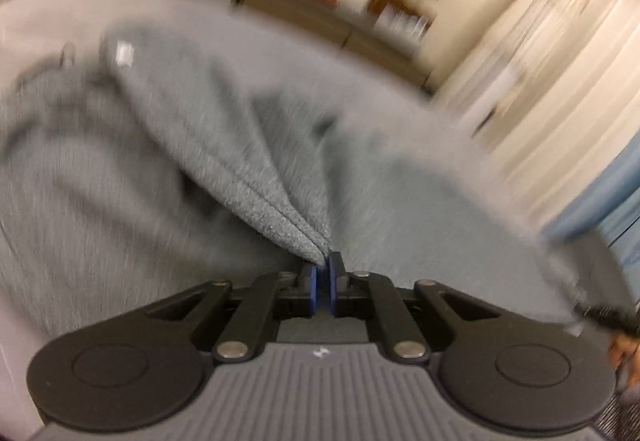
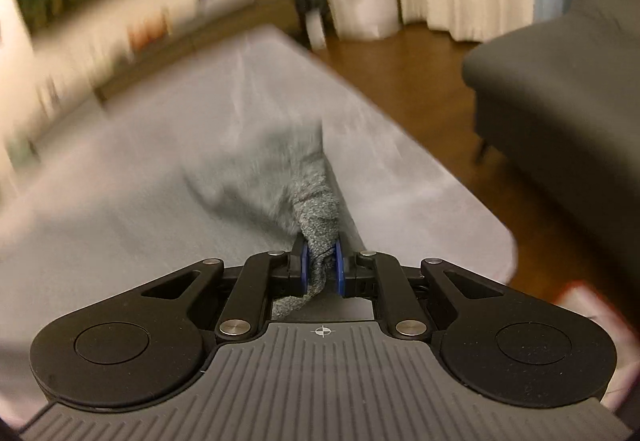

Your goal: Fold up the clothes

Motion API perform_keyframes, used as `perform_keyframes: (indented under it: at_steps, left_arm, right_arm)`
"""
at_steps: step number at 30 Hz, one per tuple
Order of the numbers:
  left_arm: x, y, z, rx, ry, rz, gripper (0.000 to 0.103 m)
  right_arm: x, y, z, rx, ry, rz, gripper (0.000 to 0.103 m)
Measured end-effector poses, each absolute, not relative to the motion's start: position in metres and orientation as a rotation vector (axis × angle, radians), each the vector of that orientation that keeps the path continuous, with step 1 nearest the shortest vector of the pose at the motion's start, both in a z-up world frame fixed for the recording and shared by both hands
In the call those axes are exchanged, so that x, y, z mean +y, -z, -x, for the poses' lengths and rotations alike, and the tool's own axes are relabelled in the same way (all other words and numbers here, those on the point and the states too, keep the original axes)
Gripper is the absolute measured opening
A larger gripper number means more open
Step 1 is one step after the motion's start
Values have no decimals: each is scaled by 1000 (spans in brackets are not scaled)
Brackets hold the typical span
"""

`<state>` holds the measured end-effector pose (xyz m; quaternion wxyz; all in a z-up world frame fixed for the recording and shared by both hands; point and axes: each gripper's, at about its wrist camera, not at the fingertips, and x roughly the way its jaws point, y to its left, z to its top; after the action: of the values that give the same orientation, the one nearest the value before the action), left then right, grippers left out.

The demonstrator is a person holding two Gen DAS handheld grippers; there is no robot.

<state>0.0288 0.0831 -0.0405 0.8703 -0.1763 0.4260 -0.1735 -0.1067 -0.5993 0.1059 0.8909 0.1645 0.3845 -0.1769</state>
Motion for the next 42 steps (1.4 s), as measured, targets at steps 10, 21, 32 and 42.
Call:
perform_keyframes:
  at_steps: [10,21,32,42]
  left_arm:
    - [95,45,-28,876,382,360,16]
    - [163,22,-31,766,240,540,27]
    - [217,51,-111,888,12,559,17]
    - [255,60,-90,821,-9,716,20]
  right_arm:
    - [-567,-143,116,536,444,-215,52]
    - [-544,-104,55,857,475,-26,40]
    - [-269,-165,3,496,-117,184,75]
    - [66,-142,-124,521,-585,403,83]
